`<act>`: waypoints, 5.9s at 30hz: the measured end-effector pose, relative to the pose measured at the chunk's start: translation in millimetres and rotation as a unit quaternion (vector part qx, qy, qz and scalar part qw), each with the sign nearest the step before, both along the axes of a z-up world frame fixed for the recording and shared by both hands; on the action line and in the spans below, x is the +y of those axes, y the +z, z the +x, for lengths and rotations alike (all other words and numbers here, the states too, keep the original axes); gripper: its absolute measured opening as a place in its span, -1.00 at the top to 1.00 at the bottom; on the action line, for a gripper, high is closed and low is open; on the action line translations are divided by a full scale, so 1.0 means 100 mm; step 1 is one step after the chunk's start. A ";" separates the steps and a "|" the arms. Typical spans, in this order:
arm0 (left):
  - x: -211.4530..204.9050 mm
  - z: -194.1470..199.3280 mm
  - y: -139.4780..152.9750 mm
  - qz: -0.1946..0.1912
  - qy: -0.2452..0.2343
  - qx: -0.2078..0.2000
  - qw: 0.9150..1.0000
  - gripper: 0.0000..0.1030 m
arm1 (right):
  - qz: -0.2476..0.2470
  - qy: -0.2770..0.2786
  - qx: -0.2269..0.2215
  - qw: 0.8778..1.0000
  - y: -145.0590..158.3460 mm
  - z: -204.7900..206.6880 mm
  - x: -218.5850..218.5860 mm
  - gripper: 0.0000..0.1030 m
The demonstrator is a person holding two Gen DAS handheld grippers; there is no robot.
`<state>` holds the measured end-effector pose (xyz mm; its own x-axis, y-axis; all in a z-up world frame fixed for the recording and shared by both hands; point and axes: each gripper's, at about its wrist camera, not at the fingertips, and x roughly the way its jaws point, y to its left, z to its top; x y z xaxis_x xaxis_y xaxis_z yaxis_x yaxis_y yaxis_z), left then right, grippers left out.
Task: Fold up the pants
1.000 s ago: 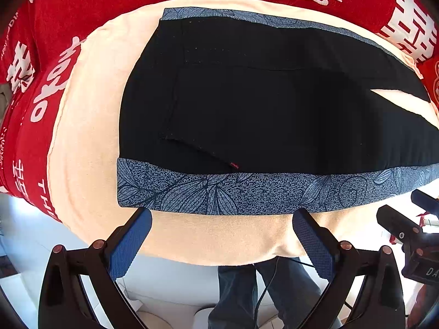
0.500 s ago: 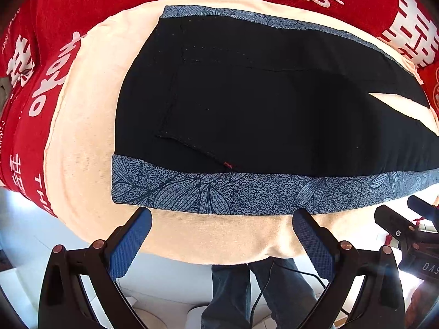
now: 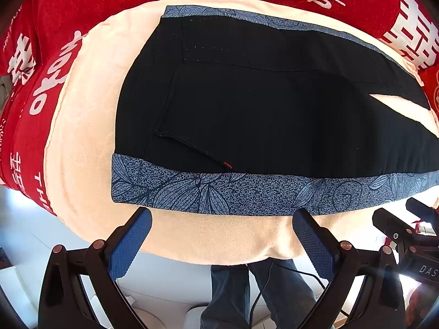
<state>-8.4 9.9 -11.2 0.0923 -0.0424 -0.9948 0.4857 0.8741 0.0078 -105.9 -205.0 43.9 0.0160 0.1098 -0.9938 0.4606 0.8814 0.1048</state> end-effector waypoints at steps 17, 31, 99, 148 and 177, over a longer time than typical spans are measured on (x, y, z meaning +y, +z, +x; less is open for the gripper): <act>0.02 0.03 0.00 -0.003 0.008 0.002 1.000 -1.00 | -0.001 -0.001 0.001 1.000 -0.01 -0.02 -0.01 -1.00; 0.26 0.19 -0.06 -0.090 0.066 0.021 0.993 -1.00 | 0.145 -0.089 -0.079 0.982 -0.12 -0.05 -0.21 -1.00; 0.68 0.68 -0.63 -0.239 0.146 0.121 0.952 0.39 | 0.393 -0.235 -0.206 0.865 -1.15 -0.53 -0.19 0.53; -0.73 2.70 0.06 -0.093 0.141 -0.087 0.982 -0.02 | 0.209 0.021 -0.136 0.968 -0.54 2.46 -1.92 -0.56; -1.64 1.29 -0.06 -0.007 -0.010 -0.038 0.999 -0.53 | 0.179 -0.013 -0.147 0.973 -0.32 1.36 -2.12 0.05</act>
